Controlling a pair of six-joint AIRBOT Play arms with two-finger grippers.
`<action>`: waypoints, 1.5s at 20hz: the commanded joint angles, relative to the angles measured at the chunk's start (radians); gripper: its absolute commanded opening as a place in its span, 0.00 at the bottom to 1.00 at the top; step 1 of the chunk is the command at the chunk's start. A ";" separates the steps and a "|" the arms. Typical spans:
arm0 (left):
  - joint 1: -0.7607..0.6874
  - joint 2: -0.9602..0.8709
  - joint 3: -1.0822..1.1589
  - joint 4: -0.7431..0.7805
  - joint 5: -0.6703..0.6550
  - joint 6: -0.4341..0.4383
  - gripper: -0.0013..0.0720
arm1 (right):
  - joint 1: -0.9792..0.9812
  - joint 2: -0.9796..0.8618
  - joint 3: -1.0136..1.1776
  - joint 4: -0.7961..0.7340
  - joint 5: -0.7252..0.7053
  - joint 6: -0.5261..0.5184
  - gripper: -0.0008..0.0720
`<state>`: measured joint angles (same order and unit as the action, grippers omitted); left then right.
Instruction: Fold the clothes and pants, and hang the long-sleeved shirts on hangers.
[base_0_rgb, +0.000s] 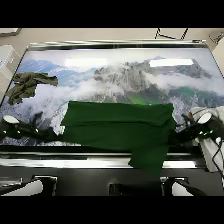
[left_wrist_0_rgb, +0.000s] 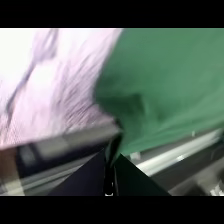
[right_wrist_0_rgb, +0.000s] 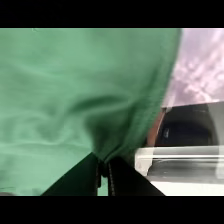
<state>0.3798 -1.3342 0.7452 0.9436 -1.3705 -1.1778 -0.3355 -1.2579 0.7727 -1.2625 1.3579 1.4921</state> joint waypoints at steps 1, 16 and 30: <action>0.001 0.099 0.267 -0.068 -0.004 -0.040 0.04 | 0.000 0.044 0.277 0.006 0.056 -0.016 0.06; 0.001 0.559 1.345 0.051 0.417 -0.153 0.04 | 0.000 0.467 1.375 -0.140 -0.208 -0.026 0.07; -0.039 0.338 0.916 0.071 -0.129 -0.213 0.04 | 0.026 0.121 1.036 -0.050 0.426 0.038 0.06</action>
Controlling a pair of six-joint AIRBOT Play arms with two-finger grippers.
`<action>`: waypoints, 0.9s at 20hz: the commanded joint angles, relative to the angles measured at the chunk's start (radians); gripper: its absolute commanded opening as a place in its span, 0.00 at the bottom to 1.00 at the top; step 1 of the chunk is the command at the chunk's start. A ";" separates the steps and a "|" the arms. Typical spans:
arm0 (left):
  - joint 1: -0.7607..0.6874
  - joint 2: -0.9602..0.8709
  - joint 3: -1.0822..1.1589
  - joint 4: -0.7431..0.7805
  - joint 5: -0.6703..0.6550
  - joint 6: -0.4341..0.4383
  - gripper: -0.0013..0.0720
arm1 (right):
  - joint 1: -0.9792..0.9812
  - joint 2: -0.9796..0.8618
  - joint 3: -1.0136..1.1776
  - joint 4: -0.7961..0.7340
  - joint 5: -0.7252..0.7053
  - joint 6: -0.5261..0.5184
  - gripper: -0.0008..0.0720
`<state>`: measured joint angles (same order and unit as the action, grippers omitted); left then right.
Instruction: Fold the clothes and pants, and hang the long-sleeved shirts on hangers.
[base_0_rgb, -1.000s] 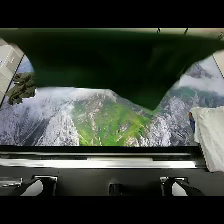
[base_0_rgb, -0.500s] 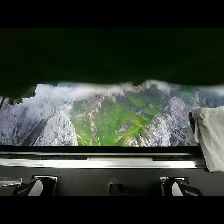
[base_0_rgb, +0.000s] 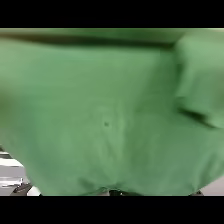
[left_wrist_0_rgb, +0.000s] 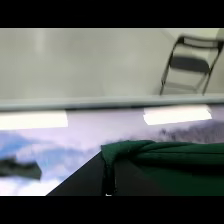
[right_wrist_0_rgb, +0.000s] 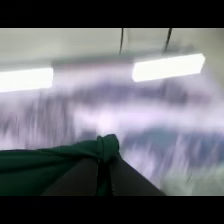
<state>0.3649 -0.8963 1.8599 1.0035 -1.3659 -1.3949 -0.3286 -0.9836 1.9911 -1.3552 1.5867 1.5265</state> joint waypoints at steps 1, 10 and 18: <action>-0.044 -0.144 -0.301 0.011 -0.121 0.018 0.04 | 0.063 -0.214 -0.305 0.031 0.158 0.003 0.06; -0.090 -0.739 -0.502 -0.013 0.274 0.044 0.04 | 0.226 -0.731 -0.548 0.152 -0.586 0.171 0.07; -0.153 -0.991 -0.187 -0.035 0.300 0.060 0.04 | 0.226 -0.793 -0.542 0.194 -0.980 0.171 0.07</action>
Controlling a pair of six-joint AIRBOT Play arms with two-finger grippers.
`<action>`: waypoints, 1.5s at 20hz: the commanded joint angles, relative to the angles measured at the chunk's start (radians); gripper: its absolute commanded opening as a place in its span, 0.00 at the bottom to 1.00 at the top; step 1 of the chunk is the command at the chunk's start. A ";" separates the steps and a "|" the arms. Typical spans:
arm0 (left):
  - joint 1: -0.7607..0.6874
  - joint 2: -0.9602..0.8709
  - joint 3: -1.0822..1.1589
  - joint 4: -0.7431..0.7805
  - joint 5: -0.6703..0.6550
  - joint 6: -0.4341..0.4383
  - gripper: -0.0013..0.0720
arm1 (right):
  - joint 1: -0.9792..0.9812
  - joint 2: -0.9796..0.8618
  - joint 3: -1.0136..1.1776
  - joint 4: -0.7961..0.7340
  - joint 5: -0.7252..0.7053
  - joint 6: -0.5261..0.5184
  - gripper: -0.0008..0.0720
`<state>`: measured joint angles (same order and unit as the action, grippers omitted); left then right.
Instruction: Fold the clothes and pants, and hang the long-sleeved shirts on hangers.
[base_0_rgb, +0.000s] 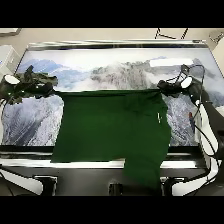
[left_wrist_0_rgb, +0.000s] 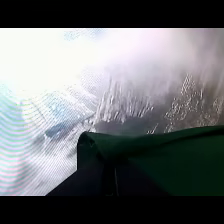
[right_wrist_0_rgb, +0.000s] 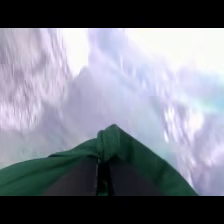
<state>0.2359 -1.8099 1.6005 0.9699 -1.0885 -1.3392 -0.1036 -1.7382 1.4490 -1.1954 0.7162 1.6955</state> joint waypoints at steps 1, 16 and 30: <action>-0.033 -0.091 0.072 -0.001 0.023 0.003 0.04 | 0.002 -0.050 0.000 0.039 -0.109 0.002 0.07; 0.002 0.009 -0.057 0.098 -0.691 -0.022 0.04 | 0.001 0.079 -0.063 -0.244 0.887 -0.027 0.07; 0.018 0.076 -0.209 0.132 -0.621 -0.002 0.71 | 0.000 0.103 -0.056 -0.243 0.886 -0.091 0.71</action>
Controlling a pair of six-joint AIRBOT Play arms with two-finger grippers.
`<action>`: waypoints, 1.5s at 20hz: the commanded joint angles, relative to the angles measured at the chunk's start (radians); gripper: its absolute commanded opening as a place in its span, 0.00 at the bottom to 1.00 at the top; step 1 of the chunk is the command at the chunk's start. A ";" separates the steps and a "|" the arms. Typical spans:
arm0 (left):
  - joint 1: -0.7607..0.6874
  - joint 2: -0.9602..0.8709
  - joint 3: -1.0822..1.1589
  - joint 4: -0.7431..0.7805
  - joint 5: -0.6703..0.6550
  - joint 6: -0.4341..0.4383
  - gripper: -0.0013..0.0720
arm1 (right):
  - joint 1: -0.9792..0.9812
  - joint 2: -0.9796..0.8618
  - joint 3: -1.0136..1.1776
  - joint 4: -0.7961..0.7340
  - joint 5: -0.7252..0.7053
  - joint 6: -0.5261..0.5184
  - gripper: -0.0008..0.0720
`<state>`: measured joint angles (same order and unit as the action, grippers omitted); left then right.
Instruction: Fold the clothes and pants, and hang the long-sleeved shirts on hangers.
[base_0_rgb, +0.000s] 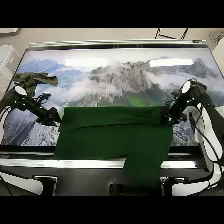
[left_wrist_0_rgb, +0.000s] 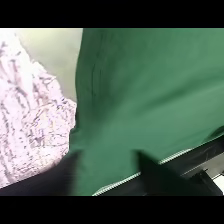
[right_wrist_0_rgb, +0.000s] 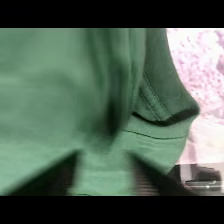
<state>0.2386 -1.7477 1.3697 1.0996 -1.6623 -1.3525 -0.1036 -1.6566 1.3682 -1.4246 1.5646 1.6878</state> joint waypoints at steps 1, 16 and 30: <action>0.034 0.026 0.042 0.007 -0.077 0.014 0.71 | -0.014 0.035 0.050 -0.031 0.081 -0.100 0.71; 0.265 0.485 -0.828 0.101 0.218 0.179 0.70 | -0.267 0.343 -0.409 0.012 0.045 -0.100 0.77; 0.242 0.483 -0.846 -0.011 0.291 0.141 0.04 | -0.267 0.414 -0.558 0.090 0.012 -0.107 0.78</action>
<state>0.4828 -1.2659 0.5259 1.0958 -1.3640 -1.2083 -0.3698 -1.2861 0.9047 -1.3693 1.6154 1.5841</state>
